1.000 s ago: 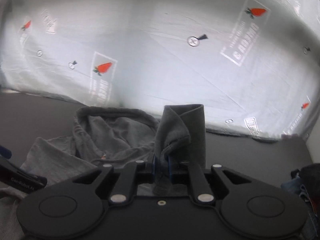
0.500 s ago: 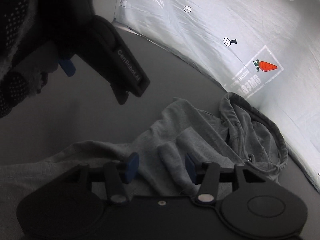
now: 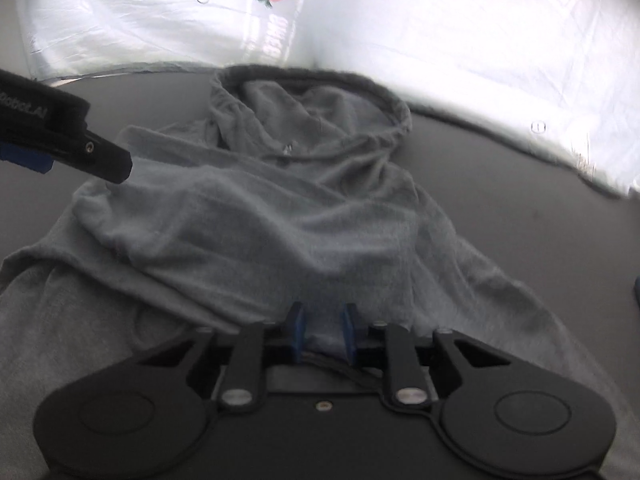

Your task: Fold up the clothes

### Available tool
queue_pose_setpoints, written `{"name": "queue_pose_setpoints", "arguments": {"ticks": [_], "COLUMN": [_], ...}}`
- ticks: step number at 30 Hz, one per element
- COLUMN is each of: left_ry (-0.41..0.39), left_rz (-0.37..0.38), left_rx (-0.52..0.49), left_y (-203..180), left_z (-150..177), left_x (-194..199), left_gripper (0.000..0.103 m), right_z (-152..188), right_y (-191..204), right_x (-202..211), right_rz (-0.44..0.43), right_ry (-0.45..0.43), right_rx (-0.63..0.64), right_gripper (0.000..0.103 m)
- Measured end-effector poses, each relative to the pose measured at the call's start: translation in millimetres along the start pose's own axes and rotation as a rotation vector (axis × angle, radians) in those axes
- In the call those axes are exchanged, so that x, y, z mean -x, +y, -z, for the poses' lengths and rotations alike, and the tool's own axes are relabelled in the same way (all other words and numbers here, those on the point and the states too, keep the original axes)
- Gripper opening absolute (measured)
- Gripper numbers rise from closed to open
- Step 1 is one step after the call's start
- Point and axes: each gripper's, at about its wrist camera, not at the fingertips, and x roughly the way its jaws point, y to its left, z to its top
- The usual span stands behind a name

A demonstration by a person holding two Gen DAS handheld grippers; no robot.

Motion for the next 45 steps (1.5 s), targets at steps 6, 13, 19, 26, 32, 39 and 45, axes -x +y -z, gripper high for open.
{"name": "queue_pose_setpoints", "arguments": {"ticks": [6, 13, 19, 26, 32, 39, 45], "left_ry": [0.103, 0.151, 0.113, 0.027, 0.002, 0.082, 0.105], "left_rz": [-0.055, -0.018, -0.075, -0.034, -0.031, -0.085, -0.209], "left_rx": [-0.097, -0.050, -0.218, -0.248, -0.256, -0.242, -0.111], "left_y": [-19, -9, -20, -11, -13, -23, -57], "left_z": [42, 88, 134, 151, 152, 141, 133], "left_x": [-5, 32, 46, 54, 51, 48, 55], "left_gripper": [0.103, 0.103, 0.103, 0.103, 0.103, 0.103, 0.103], "right_z": [11, 39, 75, 107, 107, 101, 107], "right_y": [-11, -19, -12, 16, 17, 11, -22], "right_x": [20, 52, 74, 87, 81, 77, 90], "right_rz": [-0.016, 0.024, 0.069, 0.202, 0.261, 0.234, -0.032], "right_ry": [0.019, 0.093, 0.193, 0.240, 0.233, 0.275, 0.236], "right_rx": [-0.115, -0.236, -0.326, -0.375, -0.463, -0.463, -0.330], "right_gripper": [0.044, 0.065, 0.079, 0.100, 0.103, 0.103, 0.101]}}
